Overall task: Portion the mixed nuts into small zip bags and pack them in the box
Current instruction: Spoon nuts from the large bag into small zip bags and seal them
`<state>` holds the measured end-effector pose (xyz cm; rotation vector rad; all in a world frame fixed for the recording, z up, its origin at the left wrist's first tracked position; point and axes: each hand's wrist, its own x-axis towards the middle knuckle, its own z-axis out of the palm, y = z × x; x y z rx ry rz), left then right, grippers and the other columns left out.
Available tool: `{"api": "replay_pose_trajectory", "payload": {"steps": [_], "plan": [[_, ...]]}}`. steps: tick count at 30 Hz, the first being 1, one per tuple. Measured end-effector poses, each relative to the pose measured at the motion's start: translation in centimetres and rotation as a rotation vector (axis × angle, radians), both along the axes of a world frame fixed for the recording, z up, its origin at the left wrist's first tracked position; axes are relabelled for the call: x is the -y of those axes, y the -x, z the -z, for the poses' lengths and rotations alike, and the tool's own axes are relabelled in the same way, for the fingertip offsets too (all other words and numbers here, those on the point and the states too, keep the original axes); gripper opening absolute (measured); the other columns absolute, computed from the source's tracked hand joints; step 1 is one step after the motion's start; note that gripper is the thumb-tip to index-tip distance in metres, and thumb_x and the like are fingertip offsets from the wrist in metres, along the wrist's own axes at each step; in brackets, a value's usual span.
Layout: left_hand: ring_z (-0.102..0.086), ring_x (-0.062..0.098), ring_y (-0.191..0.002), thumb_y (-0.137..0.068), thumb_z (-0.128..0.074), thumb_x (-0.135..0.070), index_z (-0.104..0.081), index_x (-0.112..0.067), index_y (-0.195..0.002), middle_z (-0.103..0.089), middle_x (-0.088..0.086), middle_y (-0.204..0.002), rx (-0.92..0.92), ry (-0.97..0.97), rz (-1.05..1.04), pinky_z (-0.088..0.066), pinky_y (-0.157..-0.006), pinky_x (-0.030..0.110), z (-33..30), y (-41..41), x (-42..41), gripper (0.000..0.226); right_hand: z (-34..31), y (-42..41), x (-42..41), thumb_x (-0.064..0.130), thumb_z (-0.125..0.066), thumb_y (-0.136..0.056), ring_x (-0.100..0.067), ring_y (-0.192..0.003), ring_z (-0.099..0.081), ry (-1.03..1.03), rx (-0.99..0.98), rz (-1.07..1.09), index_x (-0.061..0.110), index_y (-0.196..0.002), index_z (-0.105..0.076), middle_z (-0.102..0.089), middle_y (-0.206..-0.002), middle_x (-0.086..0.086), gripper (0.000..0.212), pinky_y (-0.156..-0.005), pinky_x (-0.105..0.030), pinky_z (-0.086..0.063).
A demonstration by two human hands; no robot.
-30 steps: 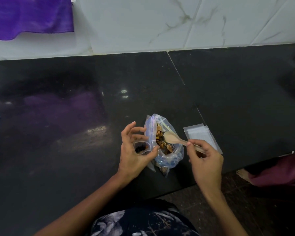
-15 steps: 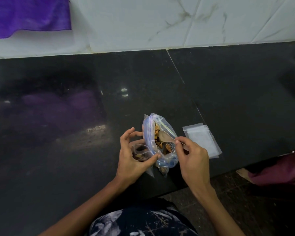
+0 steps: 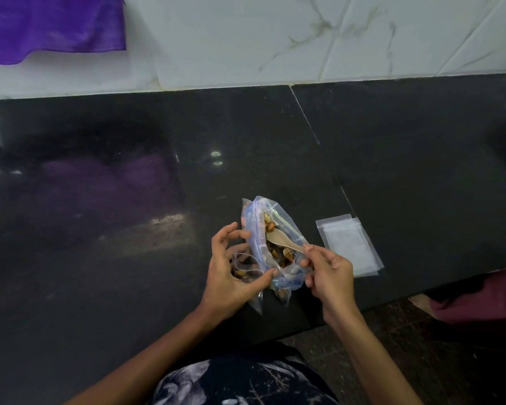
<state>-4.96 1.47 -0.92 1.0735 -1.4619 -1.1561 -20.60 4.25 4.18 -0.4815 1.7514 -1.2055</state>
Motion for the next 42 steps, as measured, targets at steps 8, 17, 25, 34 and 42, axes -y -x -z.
{"api": "replay_pose_trajectory", "payload": {"steps": [8,17,25,34,42], "plan": [[-0.065,0.014,-0.103,-0.063,-0.083,-0.032,-0.028,-0.036,-0.13,-0.053,-0.007,-0.12,0.0,0.015,-0.021,-0.056,-0.08,0.025,0.3,-0.1,0.0,0.087,0.2,-0.3,-1.5,0.013,-0.056,-0.093,-0.004,-0.038,-0.04,0.054,-0.035,0.073,0.016,-0.091,-0.069,-0.057,-0.057,0.001,0.013,-0.035,-0.013,-0.032],[-0.066,0.011,-0.085,-0.065,-0.079,-0.03,-0.031,-0.051,-0.124,-0.051,-0.015,-0.115,-0.052,0.059,-0.132,-0.056,-0.07,0.022,-0.6,-0.5,0.0,0.079,-0.4,0.3,-3.0,0.014,-0.058,-0.092,-0.005,-0.037,-0.041,0.117,-0.169,0.088,0.018,-0.088,-0.071,-0.057,-0.052,0.003,0.014,-0.036,-0.016,-0.034],[-0.061,0.008,-0.087,-0.067,-0.077,-0.015,-0.025,-0.044,-0.136,-0.046,-0.022,-0.119,0.048,0.245,-0.081,-0.054,-0.071,0.021,-1.5,-0.2,0.2,0.091,-4.4,-0.7,-3.7,0.015,-0.059,-0.088,-0.004,-0.038,-0.044,0.287,-0.199,-0.018,0.022,-0.085,-0.071,-0.06,-0.054,0.002,0.014,-0.036,-0.014,-0.036],[-0.058,0.01,-0.087,-0.062,-0.078,-0.01,-0.025,-0.036,-0.132,-0.045,-0.022,-0.116,0.051,0.248,-0.054,-0.048,-0.079,0.018,-3.0,0.3,1.1,0.092,-4.6,-1.3,-4.6,0.021,-0.058,-0.091,-0.008,-0.065,-0.062,0.687,-1.148,-0.531,0.011,-0.108,-0.072,-0.069,-0.081,0.002,0.024,-0.051,-0.028,-0.052],[-0.059,0.017,-0.088,-0.064,-0.075,-0.018,-0.022,-0.035,-0.133,-0.048,-0.006,-0.114,0.084,0.246,-0.069,-0.047,-0.079,0.016,-3.5,0.6,1.2,0.088,-4.6,-1.4,-3.9,0.02,-0.061,-0.088,-0.001,-0.065,-0.058,0.694,-1.023,-0.454,0.013,-0.107,-0.071,-0.068,-0.08,0.007,0.023,-0.052,-0.018,-0.048]]}}
